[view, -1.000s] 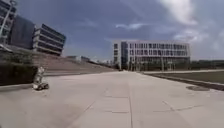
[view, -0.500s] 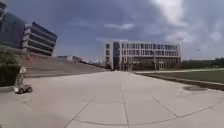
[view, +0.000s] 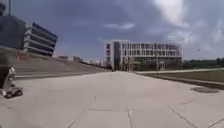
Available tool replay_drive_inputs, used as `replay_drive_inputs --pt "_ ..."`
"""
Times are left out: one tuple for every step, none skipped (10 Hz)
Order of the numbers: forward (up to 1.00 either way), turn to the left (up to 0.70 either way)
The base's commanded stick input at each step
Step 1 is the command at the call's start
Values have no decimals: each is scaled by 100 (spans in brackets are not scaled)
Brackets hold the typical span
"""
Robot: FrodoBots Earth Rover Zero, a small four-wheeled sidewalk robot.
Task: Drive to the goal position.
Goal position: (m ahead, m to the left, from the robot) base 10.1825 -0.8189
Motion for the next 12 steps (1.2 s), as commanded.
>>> replay_drive_inputs --pt "70 0" --pt "70 0" --pt "70 0" --pt "70 0" --pt "70 0" --pt "70 0" --pt "70 0" --pt "70 0" --pt "70 0" --pt "70 0" --pt "70 0" --pt "70 0"
